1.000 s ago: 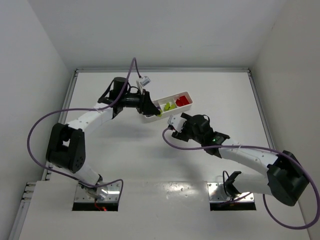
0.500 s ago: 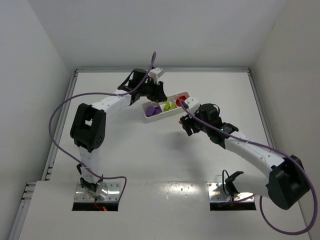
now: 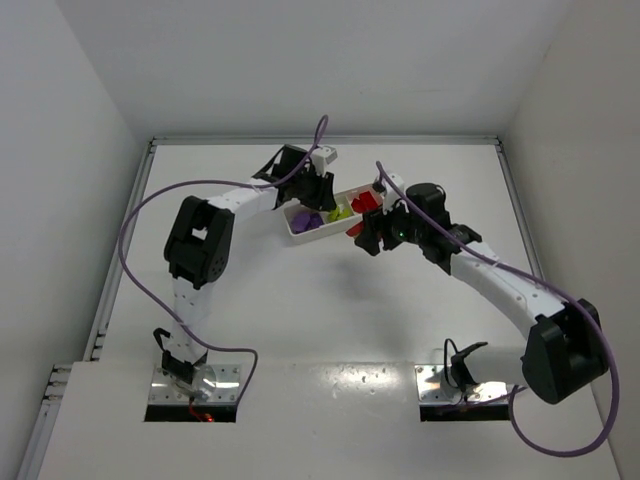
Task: Sort the legos into containers by color
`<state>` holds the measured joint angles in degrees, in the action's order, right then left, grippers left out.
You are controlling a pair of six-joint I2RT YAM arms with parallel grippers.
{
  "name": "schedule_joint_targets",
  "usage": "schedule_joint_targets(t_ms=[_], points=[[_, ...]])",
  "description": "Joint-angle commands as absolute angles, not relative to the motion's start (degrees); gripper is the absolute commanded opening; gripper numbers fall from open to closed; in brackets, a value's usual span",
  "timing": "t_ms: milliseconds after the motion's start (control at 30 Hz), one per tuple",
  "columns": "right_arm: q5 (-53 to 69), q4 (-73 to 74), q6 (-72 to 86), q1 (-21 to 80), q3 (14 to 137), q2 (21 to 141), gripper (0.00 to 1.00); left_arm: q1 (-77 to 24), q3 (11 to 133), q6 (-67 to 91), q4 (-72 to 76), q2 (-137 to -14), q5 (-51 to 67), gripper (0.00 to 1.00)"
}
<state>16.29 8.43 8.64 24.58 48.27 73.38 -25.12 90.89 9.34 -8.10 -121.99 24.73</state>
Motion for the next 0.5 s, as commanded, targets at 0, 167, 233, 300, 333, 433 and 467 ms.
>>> schedule_joint_targets(t_ms=[0, 167, 233, 300, 333, 433, 467], points=[[21.0, 8.1, 9.0, 23.3, 51.4, 74.0, 0.0, -26.1, 94.2, 8.7, -7.1, -123.2, 24.7, 0.19], [23.5, 8.1, 7.8, 22.8, 51.4, 75.1, 0.0, -26.6, 94.8, 9.2, -7.1, -124.4, 24.2, 0.61], [24.6, 7.6, 7.3, 22.2, 51.9, 75.8, 0.0, -26.6, 94.8, 9.2, -7.6, -123.8, 24.8, 0.64], [24.6, 7.6, 6.0, 22.2, 51.9, 76.3, 0.0, -26.6, 93.6, 9.8, -6.6, -122.3, 27.6, 0.65], [25.1, 7.6, 6.0, 21.7, 52.6, 76.9, 0.0, -26.1, 92.4, 10.7, -5.3, -121.2, 29.5, 0.67], [28.3, 8.4, 6.0, 20.7, 54.3, 79.3, 0.0, -23.3, 82.4, 16.2, 6.0, -113.0, 40.2, 0.67], [29.3, 9.1, 6.0, 20.0, 54.8, 79.3, 0.0, -23.3, 82.4, 16.3, 6.1, -112.9, 42.7, 0.67]])
